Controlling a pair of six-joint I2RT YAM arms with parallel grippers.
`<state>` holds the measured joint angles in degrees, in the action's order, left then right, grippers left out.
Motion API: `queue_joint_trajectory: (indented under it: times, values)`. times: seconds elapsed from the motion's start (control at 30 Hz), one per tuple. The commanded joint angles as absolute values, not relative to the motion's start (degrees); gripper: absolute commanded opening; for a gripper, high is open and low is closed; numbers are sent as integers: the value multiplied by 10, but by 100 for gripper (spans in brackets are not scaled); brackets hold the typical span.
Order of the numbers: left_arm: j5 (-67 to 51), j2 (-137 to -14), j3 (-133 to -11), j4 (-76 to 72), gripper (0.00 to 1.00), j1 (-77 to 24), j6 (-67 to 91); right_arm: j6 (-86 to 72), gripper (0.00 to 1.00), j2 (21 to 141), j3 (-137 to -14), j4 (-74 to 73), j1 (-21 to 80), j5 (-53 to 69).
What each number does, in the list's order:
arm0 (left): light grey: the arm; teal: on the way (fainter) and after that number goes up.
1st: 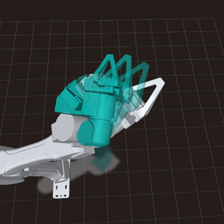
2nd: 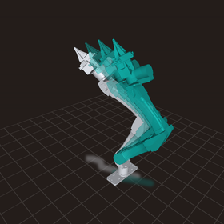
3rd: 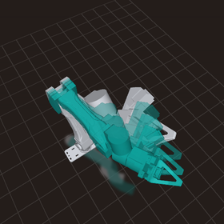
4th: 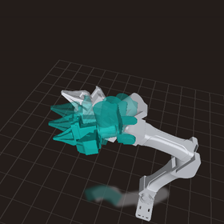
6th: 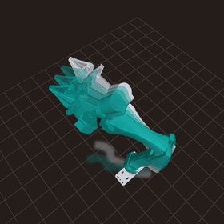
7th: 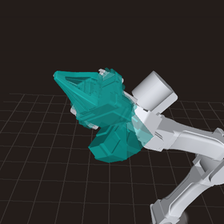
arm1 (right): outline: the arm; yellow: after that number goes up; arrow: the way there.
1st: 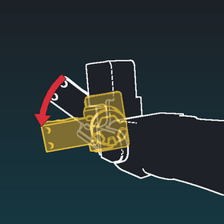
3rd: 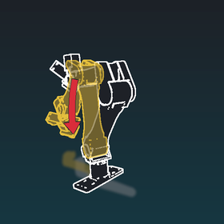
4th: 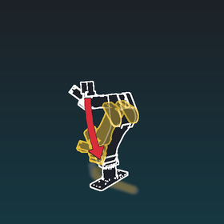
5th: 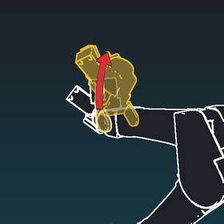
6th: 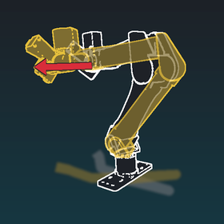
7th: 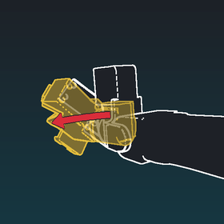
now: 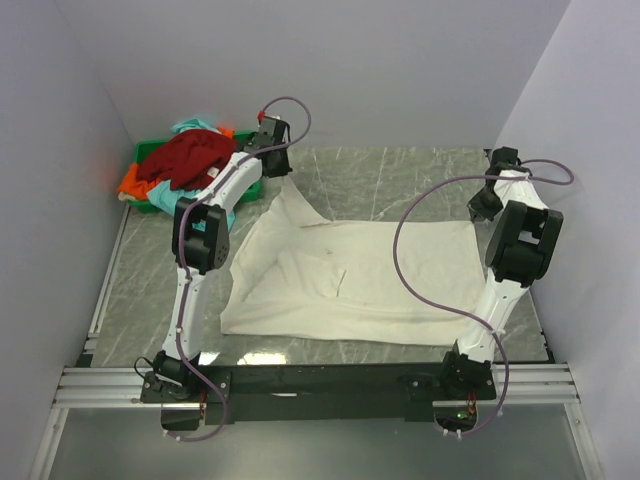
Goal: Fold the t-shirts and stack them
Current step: Fold the tshirt
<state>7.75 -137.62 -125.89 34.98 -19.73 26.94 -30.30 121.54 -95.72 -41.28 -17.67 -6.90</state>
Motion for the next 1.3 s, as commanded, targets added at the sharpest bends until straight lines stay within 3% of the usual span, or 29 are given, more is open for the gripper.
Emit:
queue_joint_trajectory:
  times: [0.0, 0.6, 0.9, 1.27]
  values:
    - [64, -1386, -1296, 341, 0, -188, 258, -315, 0, 1189, -1001, -422, -185, -69]
    - [-24, -1378, -1348, 287, 0, -143, 317, -356, 0, 1238, -1115, -437, -178, -16]
    - [-112, -1239, -1181, 321, 0, -134, 394, -308, 0, 1150, -1002, -398, -178, -14]
    - [-123, -1055, -967, 338, 0, -134, 451, -280, 0, 1023, -877, -387, -178, -23]
